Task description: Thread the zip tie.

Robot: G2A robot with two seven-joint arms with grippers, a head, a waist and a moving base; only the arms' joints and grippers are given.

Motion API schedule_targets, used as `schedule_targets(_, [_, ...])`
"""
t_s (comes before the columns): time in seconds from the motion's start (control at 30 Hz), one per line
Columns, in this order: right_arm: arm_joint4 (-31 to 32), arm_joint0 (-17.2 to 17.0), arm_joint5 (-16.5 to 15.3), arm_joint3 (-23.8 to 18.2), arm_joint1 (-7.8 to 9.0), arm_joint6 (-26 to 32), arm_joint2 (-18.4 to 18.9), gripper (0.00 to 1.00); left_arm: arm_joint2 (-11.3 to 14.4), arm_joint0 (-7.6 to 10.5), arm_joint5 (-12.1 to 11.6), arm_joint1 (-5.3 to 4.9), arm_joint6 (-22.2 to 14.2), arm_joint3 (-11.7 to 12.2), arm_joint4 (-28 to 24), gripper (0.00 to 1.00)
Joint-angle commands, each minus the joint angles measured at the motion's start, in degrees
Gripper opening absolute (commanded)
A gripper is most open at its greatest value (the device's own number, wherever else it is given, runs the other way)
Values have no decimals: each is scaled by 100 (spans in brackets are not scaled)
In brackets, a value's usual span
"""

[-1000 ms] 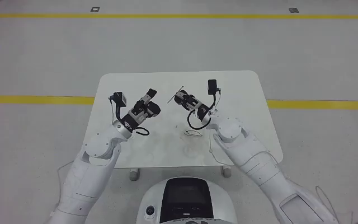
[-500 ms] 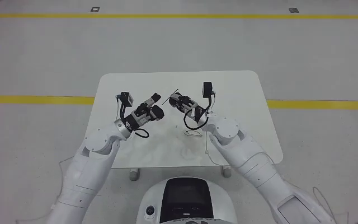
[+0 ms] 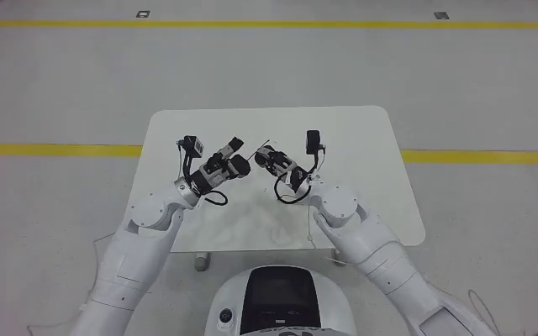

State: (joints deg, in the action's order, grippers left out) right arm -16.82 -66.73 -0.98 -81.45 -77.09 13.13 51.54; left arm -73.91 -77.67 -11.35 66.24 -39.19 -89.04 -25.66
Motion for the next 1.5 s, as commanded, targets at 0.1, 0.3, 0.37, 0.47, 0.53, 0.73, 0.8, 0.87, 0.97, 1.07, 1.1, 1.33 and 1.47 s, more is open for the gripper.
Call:
schedule_targets(0.1, [12,-41,-19,-60,0,-31,26,0,42,-19,25,2,112,-36,70,100])
schedule_targets(0.3, [78,-171,-7,-243,22,101,182,0,108,-44,6,-2,151,-32,56,100])
schedule_targets(0.37, [83,-218,-23,-288,30,151,239,0,129,-51,3,-3,168,-21,50,100])
schedule_targets(0.47, [129,-270,-33,-349,38,187,297,0,149,-63,0,-5,184,-12,40,100])
schedule_targets(0.53, [172,-305,-34,-395,44,216,334,0,157,-69,1,-8,190,-10,30,97])
schedule_targets(0.73, [236,-371,-37,-493,44,269,402,0,190,-69,8,-16,200,-1,15,70])
schedule_targets(0.8, [244,-376,-31,-512,40,289,409,0,210,-64,24,-18,188,8,8,54])
schedule_targets(0.87, [264,-371,-14,-518,34,314,412,0,226,-59,31,-19,190,21,-3,49])
schedule_targets(0.97, [281,-359,0,-515,23,330,415,0,245,-51,43,-22,187,35,-22,46])
schedule_targets(1.07, [297,-346,0,-504,10,321,414,0,256,-38,45,-26,183,63,-34,42])
schedule_targets(1.1, [311,-341,0,-499,6,309,413,0,258,-31,46,-27,182,74,-44,42])
schedule_targets(1.33, [547,-278,74,-484,-14,279,399,0,250,9,53,-40,152,131,-89,37])
schedule_targets(1.47, [726,-245,143,-485,-24,268,377,0,240,26,45,-48,132,146,-118,36])
